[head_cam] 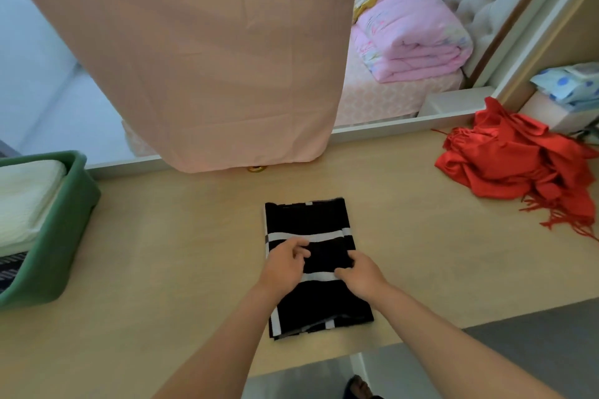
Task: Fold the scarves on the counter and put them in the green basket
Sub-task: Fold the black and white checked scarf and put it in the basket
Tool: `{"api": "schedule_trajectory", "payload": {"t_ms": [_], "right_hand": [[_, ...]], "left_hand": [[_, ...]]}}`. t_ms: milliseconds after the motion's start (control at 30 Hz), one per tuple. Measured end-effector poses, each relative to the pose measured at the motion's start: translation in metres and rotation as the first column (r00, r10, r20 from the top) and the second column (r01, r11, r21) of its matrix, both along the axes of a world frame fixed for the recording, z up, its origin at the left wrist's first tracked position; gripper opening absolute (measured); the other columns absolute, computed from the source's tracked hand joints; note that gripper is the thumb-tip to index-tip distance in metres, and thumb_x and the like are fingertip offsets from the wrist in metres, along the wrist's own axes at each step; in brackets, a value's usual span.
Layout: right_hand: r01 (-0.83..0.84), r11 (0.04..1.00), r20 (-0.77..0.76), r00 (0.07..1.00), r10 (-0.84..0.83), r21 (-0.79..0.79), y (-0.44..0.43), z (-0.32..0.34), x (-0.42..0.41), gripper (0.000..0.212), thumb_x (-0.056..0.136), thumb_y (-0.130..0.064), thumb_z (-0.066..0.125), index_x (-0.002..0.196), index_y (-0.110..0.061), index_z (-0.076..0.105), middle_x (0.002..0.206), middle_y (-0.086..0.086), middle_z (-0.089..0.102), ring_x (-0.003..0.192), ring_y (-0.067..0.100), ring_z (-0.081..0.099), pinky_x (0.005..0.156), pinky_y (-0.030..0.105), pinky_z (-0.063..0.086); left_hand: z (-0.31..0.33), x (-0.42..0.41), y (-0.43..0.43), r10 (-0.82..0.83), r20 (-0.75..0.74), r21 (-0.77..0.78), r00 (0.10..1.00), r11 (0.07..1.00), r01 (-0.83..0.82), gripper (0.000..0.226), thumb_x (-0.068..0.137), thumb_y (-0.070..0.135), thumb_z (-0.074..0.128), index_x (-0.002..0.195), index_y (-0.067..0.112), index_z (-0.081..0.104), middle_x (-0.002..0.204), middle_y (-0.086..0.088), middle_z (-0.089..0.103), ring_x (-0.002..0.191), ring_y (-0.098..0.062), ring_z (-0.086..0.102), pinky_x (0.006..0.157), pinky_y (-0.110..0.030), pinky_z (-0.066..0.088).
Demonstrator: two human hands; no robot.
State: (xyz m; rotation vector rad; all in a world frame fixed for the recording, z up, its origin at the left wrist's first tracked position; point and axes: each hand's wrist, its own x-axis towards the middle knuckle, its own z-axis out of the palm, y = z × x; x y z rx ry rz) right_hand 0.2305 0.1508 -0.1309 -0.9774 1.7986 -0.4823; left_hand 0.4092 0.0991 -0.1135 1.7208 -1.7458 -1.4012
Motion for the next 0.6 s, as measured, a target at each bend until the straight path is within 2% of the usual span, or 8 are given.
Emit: {"api": "schedule_trajectory", "payload": {"t_ms": [100, 200, 300, 400, 433, 500, 567, 600], "right_hand": [[0.015, 0.998, -0.003, 1.000, -0.016, -0.064, -0.006, 0.004, -0.002, 0.037, 0.095, -0.012, 0.050, 0.130, -0.022, 0.053, 0.097, -0.002, 0.065, 0.081, 0.010, 0.064, 0.062, 0.021, 0.049], [0.054, 0.996, -0.024, 0.998, -0.056, -0.067, -0.008, 0.005, -0.012, 0.046, 0.095, -0.009, 0.045, 0.139, -0.023, 0.045, 0.100, -0.003, 0.064, 0.083, 0.013, 0.064, 0.061, 0.023, 0.048], [-0.049, 0.998, -0.102, 0.993, 0.053, 0.037, 0.003, -0.004, -0.026, 0.053, 0.094, -0.010, 0.048, 0.146, -0.019, 0.038, 0.112, -0.001, 0.061, 0.091, 0.015, 0.062, 0.073, 0.027, 0.051], [-0.159, 0.985, -0.188, 0.968, 0.168, 0.063, 0.003, -0.003, -0.035, 0.060, 0.089, -0.024, 0.055, 0.147, -0.020, 0.038, 0.108, -0.005, 0.061, 0.089, 0.011, 0.061, 0.070, 0.027, 0.049], [-0.170, 0.984, -0.224, 0.958, 0.179, 0.060, -0.003, 0.000, -0.035, 0.063, 0.089, -0.031, 0.055, 0.148, -0.021, 0.037, 0.115, -0.004, 0.062, 0.090, 0.010, 0.059, 0.070, 0.028, 0.047], [-0.139, 0.990, -0.236, 0.961, 0.144, 0.038, -0.018, 0.006, -0.032, 0.058, 0.091, -0.038, 0.051, 0.146, -0.019, 0.043, 0.127, -0.002, 0.061, 0.092, 0.010, 0.055, 0.073, 0.029, 0.045], [-0.083, 0.997, -0.196, 0.977, 0.079, -0.009, -0.039, 0.007, -0.030, 0.045, 0.094, -0.035, 0.048, 0.135, -0.016, 0.053, 0.122, 0.001, 0.064, 0.091, 0.013, 0.057, 0.081, 0.031, 0.050], [-0.054, 0.998, -0.174, 0.984, 0.049, -0.025, -0.050, 0.007, -0.029, 0.046, 0.096, -0.033, 0.047, 0.137, -0.014, 0.051, 0.126, 0.002, 0.062, 0.098, 0.015, 0.059, 0.084, 0.029, 0.048]], "left_hand": [[-0.008, 0.011, 0.001, 0.014, 0.163, -0.236, 0.987, 0.972, 0.025, 0.035, 0.098, 0.004, 0.043, 0.124, 0.019, 0.060, 0.109, 0.009, 0.061, 0.100, -0.006, 0.056, 0.089, -0.015, 0.044], [-0.015, 0.016, 0.003, -0.051, 0.321, -0.412, 0.946, 0.891, 0.189, 0.036, 0.096, 0.011, 0.051, 0.131, 0.020, 0.055, 0.125, 0.006, 0.053, 0.118, -0.010, 0.046, 0.100, -0.018, 0.035], [-0.031, 0.021, 0.013, -0.159, 0.504, -0.318, 0.849, 0.880, 0.353, 0.052, 0.095, 0.028, 0.054, 0.145, 0.023, 0.039, 0.147, 0.003, 0.035, 0.135, -0.019, 0.033, 0.111, -0.031, 0.034], [-0.046, 0.024, 0.020, -0.263, 0.631, -0.169, 0.730, 0.872, 0.460, 0.065, 0.096, 0.041, 0.050, 0.153, 0.027, 0.023, 0.159, 0.001, 0.015, 0.145, -0.023, 0.016, 0.117, -0.039, 0.024], [-0.048, 0.025, 0.019, -0.252, 0.649, -0.183, 0.718, 0.864, 0.469, 0.064, 0.096, 0.043, 0.048, 0.153, 0.027, 0.024, 0.159, 0.001, 0.016, 0.145, -0.022, 0.016, 0.117, -0.038, 0.022], [-0.047, 0.024, 0.016, -0.184, 0.636, -0.276, 0.749, 0.853, 0.444, 0.058, 0.096, 0.044, 0.047, 0.149, 0.026, 0.032, 0.154, 0.003, 0.026, 0.141, -0.019, 0.024, 0.115, -0.036, 0.024], [-0.045, 0.022, 0.010, -0.105, 0.609, -0.387, 0.787, 0.826, 0.410, 0.048, 0.096, 0.040, 0.048, 0.141, 0.025, 0.042, 0.144, 0.004, 0.038, 0.133, -0.017, 0.034, 0.110, -0.034, 0.031], [-0.045, 0.021, 0.006, -0.072, 0.599, -0.433, 0.798, 0.809, 0.398, 0.044, 0.096, 0.038, 0.049, 0.138, 0.023, 0.046, 0.139, 0.004, 0.042, 0.129, -0.017, 0.039, 0.107, -0.034, 0.034]]}}
